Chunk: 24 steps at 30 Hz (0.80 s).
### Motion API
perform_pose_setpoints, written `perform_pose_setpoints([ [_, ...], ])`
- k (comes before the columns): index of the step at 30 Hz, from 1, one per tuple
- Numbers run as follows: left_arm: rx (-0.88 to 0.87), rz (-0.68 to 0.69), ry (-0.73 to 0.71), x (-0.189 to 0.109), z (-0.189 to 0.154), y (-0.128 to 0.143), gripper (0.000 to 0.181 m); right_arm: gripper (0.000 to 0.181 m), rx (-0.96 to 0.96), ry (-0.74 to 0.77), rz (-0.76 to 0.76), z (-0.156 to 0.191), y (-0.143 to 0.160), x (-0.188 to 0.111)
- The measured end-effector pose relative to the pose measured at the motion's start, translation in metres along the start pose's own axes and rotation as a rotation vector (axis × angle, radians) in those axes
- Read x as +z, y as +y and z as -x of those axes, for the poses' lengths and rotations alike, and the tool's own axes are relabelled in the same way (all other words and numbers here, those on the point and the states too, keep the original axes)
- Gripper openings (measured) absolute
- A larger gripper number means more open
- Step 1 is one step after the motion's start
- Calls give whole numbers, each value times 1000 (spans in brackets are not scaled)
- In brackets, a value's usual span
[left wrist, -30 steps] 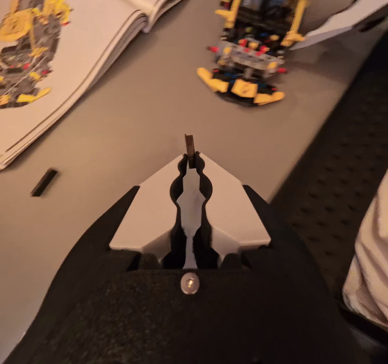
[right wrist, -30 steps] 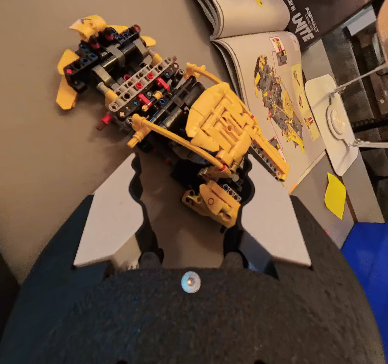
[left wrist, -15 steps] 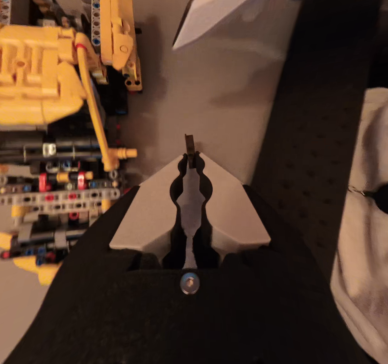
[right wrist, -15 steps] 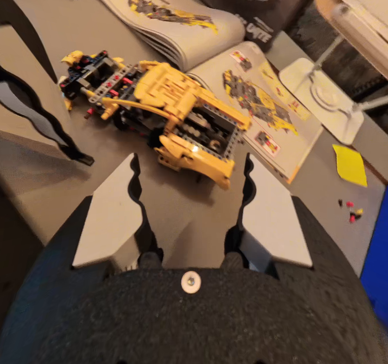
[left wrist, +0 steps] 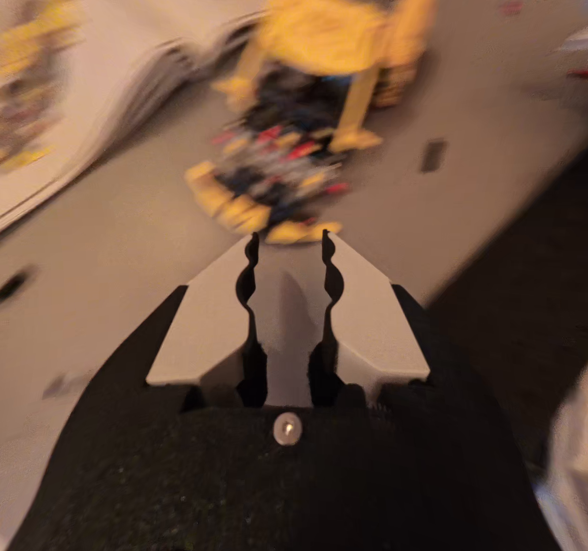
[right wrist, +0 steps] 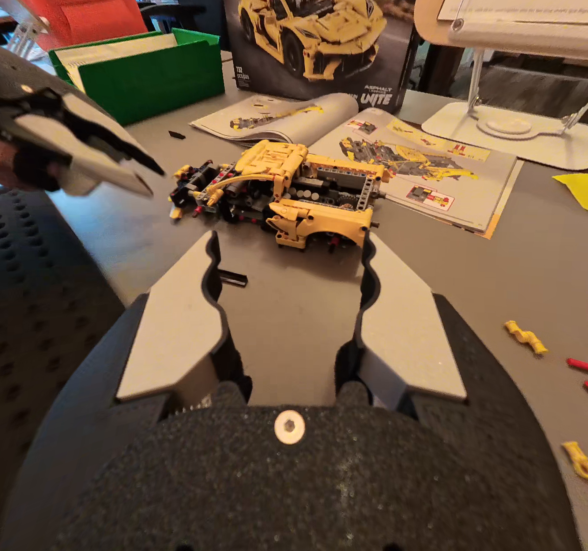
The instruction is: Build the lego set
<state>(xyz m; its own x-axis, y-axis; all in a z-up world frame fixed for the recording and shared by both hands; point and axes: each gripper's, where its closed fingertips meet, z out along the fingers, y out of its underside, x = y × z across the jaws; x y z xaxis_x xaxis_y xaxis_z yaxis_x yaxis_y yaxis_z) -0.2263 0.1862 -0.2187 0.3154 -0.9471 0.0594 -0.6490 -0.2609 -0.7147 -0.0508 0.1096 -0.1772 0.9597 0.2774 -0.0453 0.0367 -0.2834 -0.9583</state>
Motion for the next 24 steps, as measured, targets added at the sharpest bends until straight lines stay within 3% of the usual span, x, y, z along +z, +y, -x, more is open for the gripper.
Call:
perform_pose_setpoints([
  [2,-109,15,-268,-39,79,41,40,86,-19,-12,-18,5,-3,1],
  [4,-184,55,-387,-67,128,80,45,81,-31,-33,-23,9,-3,3],
  [9,-184,47,-310,-72,157,102,49,80,-24,-58,-19,12,-2,4],
  [14,-125,5,-192,-59,156,101,49,78,10,-76,-21,11,-2,4],
  [16,-138,-1,-158,-57,155,100,32,77,11,-75,-17,10,-1,4],
  [19,-144,11,-109,-55,143,95,32,76,9,-77,-9,11,0,6],
  [21,-141,-45,-38,-51,116,72,32,76,11,-79,-10,11,0,6],
  [24,-32,-159,138,-33,32,15,32,76,21,-81,-14,10,-1,6],
])
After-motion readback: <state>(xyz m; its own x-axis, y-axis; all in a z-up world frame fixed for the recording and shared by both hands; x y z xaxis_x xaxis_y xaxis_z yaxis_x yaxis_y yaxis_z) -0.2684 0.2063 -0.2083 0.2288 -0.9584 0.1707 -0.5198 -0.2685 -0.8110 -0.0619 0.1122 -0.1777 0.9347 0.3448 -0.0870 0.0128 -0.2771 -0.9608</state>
